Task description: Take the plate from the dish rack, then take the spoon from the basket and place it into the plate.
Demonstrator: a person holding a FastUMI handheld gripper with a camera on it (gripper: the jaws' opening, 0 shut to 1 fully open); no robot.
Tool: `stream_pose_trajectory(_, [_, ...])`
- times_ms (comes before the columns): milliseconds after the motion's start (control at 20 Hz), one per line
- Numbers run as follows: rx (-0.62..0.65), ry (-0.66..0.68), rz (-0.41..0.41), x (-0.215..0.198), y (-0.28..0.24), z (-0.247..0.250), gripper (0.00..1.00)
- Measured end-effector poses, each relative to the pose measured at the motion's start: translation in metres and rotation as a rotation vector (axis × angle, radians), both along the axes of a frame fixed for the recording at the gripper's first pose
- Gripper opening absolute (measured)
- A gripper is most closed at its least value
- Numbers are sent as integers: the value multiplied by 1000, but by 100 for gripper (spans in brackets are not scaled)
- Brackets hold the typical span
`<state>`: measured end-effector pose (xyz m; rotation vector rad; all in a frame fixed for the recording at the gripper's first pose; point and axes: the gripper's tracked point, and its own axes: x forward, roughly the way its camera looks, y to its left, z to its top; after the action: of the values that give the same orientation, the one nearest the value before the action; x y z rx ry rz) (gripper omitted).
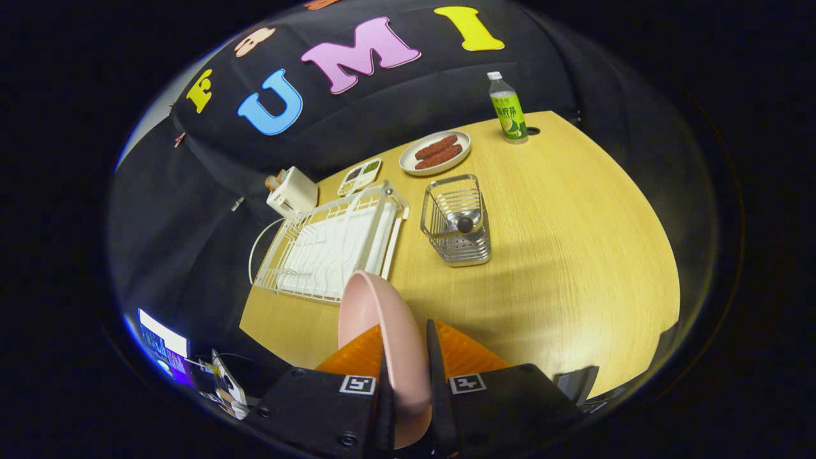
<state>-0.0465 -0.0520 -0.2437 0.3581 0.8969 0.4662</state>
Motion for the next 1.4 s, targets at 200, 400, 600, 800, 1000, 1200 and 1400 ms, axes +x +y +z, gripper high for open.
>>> stream_pose_trajectory(200, [-23, 42, 38, 14, -13, -39, 28])
stream_pose_trajectory(400, [23, 54, 44, 22, -12, -51, 28])
stream_pose_trajectory(600, [-13, 35, 19, 25, -21, -65, 31])
stream_pose_trajectory(800, [-97, -30, -11, 35, -43, -66, 59])
stream_pose_trajectory(1000, [-139, -179, -81, 63, -68, -41, 91])
stream_pose_trajectory(1200, [-173, -395, -107, 84, -77, -1, 98])
stream_pose_trajectory(1400, [-161, -567, -62, 90, -62, 36, 98])
